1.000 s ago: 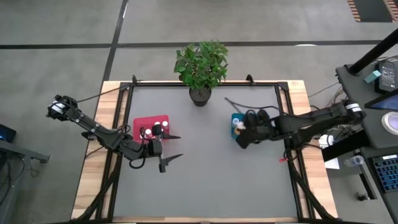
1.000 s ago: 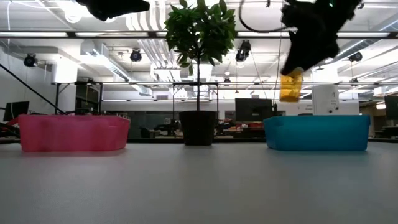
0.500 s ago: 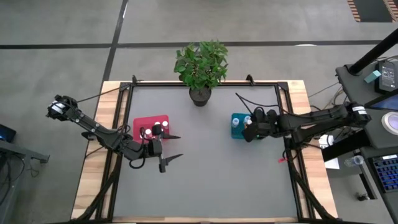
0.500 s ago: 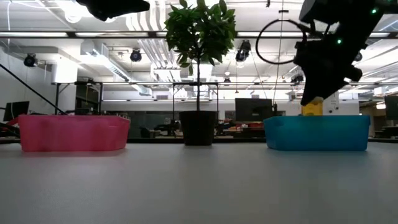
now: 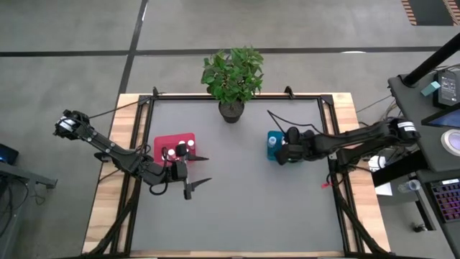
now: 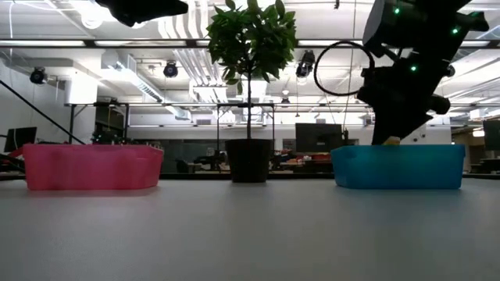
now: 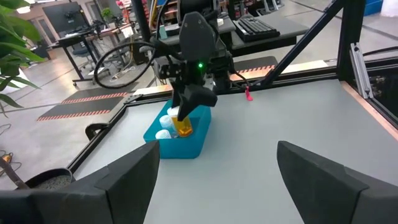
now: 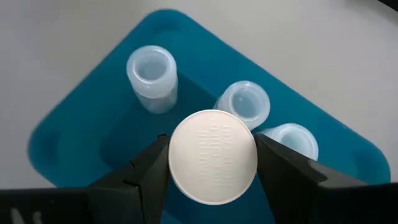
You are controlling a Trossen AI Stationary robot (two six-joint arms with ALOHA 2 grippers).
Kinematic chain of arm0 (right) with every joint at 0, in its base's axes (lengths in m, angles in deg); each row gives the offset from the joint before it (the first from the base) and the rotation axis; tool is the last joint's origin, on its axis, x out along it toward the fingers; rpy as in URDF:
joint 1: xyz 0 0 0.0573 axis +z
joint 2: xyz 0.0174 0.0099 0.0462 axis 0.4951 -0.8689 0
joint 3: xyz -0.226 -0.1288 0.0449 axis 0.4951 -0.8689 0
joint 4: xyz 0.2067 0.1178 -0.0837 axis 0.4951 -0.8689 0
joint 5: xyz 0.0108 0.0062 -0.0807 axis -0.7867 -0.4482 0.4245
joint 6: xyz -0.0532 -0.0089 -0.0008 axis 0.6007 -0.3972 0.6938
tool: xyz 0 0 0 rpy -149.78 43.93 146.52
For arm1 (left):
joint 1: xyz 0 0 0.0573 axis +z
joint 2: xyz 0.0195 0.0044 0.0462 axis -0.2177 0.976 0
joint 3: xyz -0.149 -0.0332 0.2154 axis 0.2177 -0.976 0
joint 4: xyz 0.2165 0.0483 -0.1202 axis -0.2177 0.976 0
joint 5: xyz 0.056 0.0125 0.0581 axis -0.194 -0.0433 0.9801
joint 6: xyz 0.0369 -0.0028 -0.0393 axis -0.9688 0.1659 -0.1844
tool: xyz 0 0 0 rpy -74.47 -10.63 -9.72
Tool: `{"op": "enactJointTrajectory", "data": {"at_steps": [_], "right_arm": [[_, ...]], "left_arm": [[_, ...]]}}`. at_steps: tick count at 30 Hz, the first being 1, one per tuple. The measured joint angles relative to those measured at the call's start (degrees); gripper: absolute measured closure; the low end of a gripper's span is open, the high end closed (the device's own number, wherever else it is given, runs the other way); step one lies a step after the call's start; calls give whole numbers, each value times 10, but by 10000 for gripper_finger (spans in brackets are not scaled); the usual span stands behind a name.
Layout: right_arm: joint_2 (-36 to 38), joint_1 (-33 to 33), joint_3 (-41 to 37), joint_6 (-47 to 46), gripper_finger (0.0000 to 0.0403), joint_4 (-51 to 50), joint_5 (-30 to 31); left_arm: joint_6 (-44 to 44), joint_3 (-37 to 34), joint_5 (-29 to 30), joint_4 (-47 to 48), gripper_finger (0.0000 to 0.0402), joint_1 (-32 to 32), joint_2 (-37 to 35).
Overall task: Pick and place medicine bottles into bin by pill shape (circle, oval)
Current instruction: Put the orange capsule bottle into the blue bin
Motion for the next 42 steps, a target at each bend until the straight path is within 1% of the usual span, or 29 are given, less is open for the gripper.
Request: {"op": "enactJointTrajectory", "data": {"at_steps": [6, 11, 17, 22, 29, 37, 42], "right_arm": [[-26, 0, 0, 0, 199, 0, 0], [-33, 0, 0, -2, 185, 0, -1], [-17, 0, 3, 6, 190, -7, -5], [5, 0, 34, 31, 196, -14, -15], [11, 0, 87, 39, 196, -82, -20], [10, 0, 151, 33, 197, -204, -6], [11, 1, 182, 44, 197, -230, -5]], "left_arm": [[0, 0, 0, 0, 98, 0, 0], [0, 0, 0, 0, 98, 0, 0], [0, 0, 0, 0, 98, 0, 0], [0, 0, 0, 0, 98, 0, 0], [0, 0, 0, 0, 98, 0, 0], [0, 0, 0, 0, 98, 0, 0], [-4, 2, 0, -4, 98, 5, 0]]}}
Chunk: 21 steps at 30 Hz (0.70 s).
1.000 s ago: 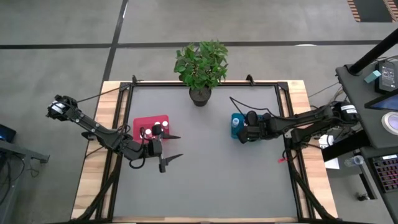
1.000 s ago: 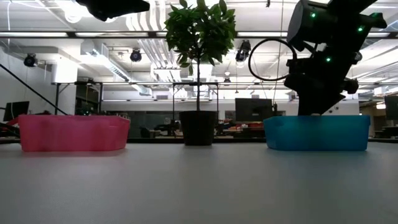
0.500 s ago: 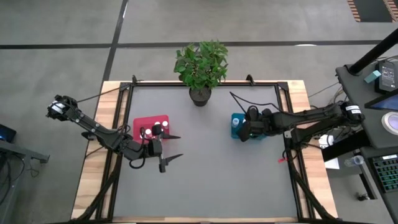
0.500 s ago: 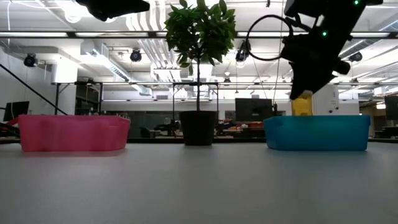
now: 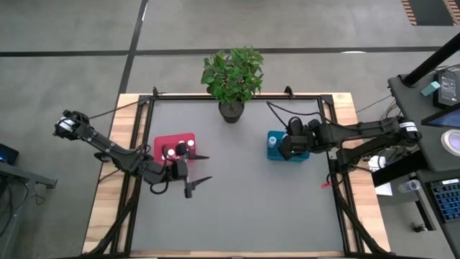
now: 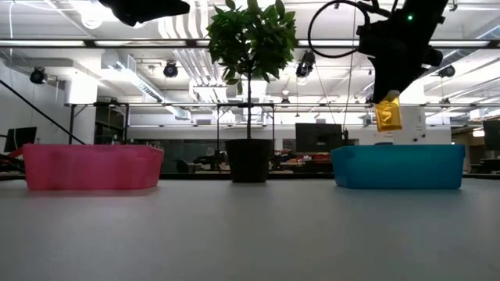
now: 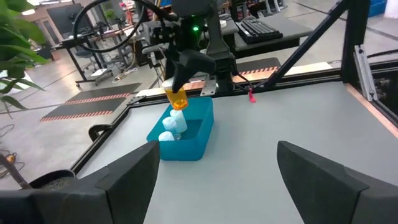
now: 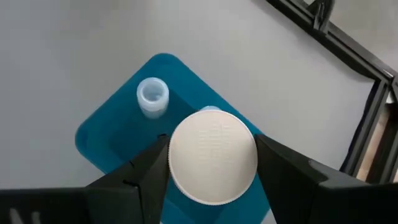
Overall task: Pick and place medicine bottles into bin by pill shape (circle, oval)
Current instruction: Put the orange capsule bottle into the blue bin
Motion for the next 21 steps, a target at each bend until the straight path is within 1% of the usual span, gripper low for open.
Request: {"op": "enactJointTrajectory", "data": {"at_steps": [3, 8, 10, 12, 14, 16, 21], "right_arm": [[0, 0, -4, 2, 197, 0, -1], [1, 0, -33, -6, 197, -2, -3], [7, 0, -40, -8, 197, -2, -6], [16, 0, -42, -12, 197, 0, -14], [29, 0, -42, -12, 197, 0, -22], [45, 0, -42, -15, 197, 0, -29], [97, 0, -42, -15, 197, -2, -31]], "left_arm": [[-10, 0, 0, 0, 98, 14, 0], [-65, 1, -6, 0, 98, 54, -5], [-85, 2, -38, 0, 98, 80, -14], [-100, 2, -87, -1, 98, 111, -28], [-115, 2, -124, -2, 98, 145, -39], [-135, 1, -133, 0, 98, 176, -47], [-188, 0, -136, -2, 98, 256, -56]]}}
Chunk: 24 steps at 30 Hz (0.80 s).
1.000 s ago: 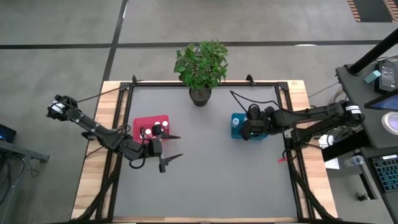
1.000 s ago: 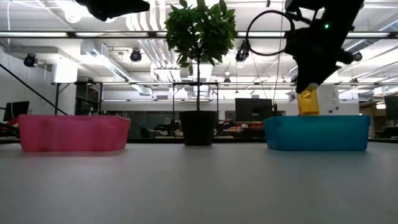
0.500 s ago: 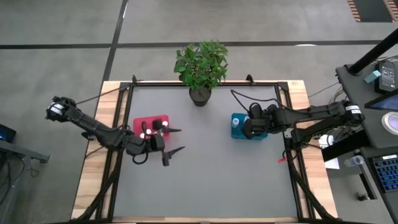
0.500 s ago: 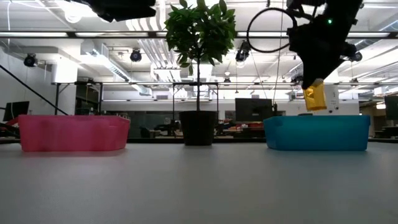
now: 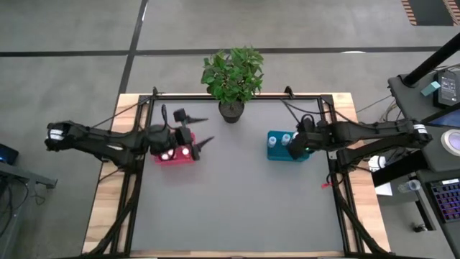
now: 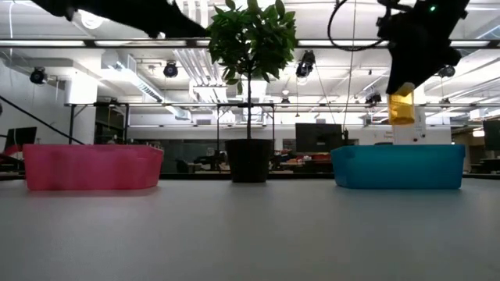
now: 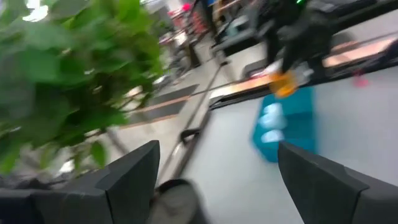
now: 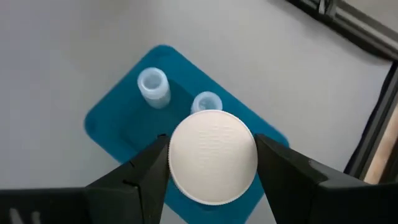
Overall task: Pick and place medicine bottles into bin by pill shape (circle, oval)
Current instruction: Put the orange capsule bottle into the blue bin
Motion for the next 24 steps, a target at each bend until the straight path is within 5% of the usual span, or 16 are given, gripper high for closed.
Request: {"op": "enactJointTrajectory", "data": {"at_steps": [11, 24], "right_arm": [[68, -9, -11, 73, 197, 29, 3], [60, -17, -57, -45, 197, 30, -76]], "left_arm": [[-73, 0, -91, -33, 98, 195, 2], [-196, -1, -93, -104, 98, 263, -21]]}}
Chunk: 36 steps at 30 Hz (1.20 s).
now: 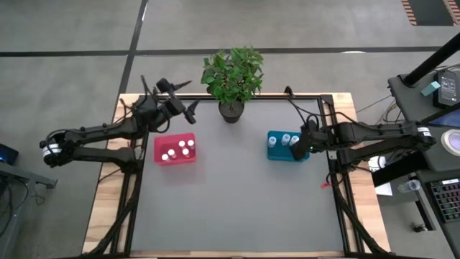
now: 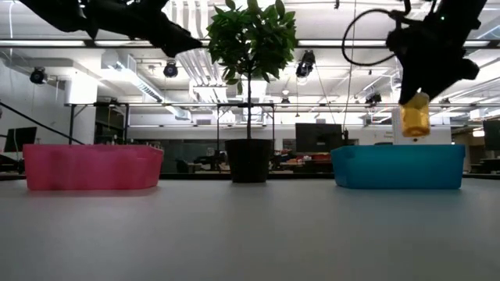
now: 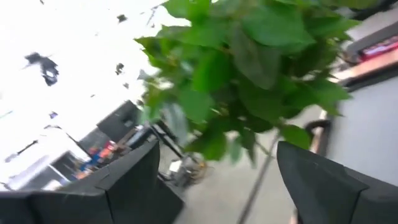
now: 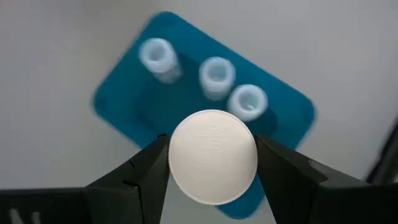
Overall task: Pick and place medicine bottles into bin by pill shape (circle, oval)
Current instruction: Put the orange capsule bottle into the blue bin
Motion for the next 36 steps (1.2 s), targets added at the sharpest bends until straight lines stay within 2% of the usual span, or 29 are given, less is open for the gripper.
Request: {"op": "enactJointTrajectory", "data": {"at_steps": [5, 15, 20, 25, 36], "right_arm": [[8, -27, -14, -3, 197, -26, 2], [8, -32, -25, 48, 197, 11, 45], [8, -32, -56, 102, 197, 79, 45], [8, -32, -86, 178, 197, 161, 12], [-36, -32, -133, 199, 197, 219, 15]], "left_arm": [[-33, 0, 0, -25, 98, 21, -17], [-54, 0, 0, -91, 98, 49, -22], [-53, 0, 0, -100, 98, 54, -21], [-53, 0, 0, -102, 98, 54, -21], [-47, 0, 0, -102, 98, 54, -21]]}}
